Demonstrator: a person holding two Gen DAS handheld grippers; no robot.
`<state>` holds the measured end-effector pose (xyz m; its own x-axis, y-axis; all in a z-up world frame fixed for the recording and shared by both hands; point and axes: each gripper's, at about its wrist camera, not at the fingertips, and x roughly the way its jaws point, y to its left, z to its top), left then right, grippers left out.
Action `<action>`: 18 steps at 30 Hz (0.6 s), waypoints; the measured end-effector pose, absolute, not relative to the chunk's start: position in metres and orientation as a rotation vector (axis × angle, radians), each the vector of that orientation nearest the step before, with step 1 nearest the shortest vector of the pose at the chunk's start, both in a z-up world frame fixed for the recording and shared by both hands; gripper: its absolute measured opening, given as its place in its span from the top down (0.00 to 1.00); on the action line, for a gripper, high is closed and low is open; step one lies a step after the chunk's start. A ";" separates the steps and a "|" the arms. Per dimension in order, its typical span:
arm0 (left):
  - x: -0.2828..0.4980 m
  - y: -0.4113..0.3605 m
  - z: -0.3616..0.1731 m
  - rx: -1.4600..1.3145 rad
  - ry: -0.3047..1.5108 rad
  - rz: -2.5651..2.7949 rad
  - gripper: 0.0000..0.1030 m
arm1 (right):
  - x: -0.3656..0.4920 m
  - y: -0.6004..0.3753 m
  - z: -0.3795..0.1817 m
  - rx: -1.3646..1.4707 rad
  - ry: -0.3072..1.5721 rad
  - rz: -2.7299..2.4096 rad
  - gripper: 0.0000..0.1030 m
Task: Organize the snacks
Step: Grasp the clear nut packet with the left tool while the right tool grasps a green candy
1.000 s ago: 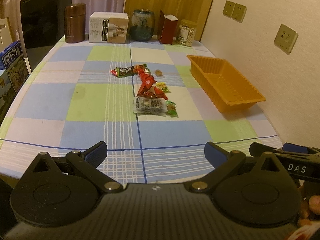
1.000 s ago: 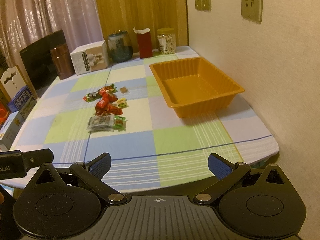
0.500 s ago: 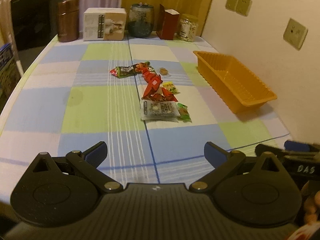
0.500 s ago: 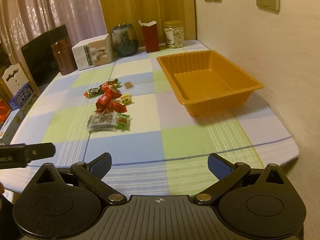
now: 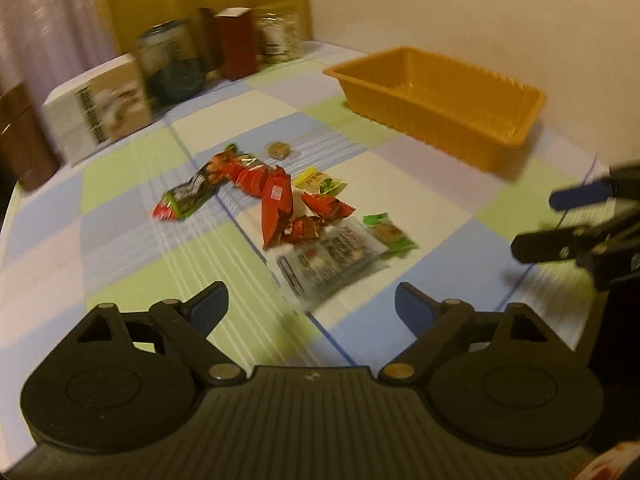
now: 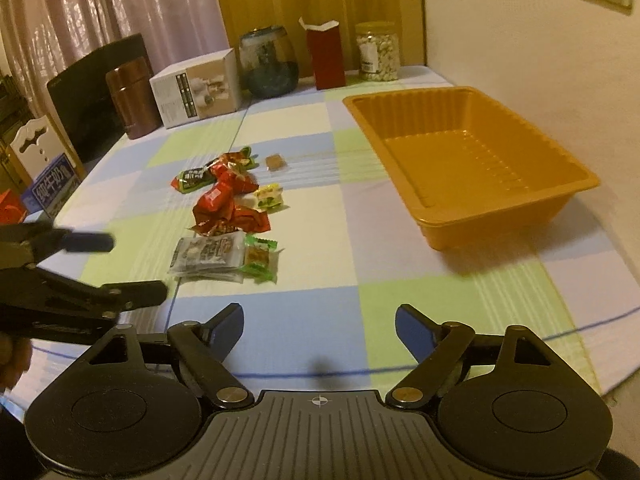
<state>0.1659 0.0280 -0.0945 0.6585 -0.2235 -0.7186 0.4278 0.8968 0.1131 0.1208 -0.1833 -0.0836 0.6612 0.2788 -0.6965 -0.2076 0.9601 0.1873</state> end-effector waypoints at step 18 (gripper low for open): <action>0.207 0.036 -0.125 0.222 0.896 -0.481 0.56 | 0.168 -0.163 -0.110 0.099 0.806 0.325 0.33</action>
<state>0.2068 0.0358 -0.1247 0.5275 -0.3080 -0.7917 0.4896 0.8718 -0.0129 0.1681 -0.1631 -0.1097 0.6462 0.3223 -0.6918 -0.2478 0.9459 0.2093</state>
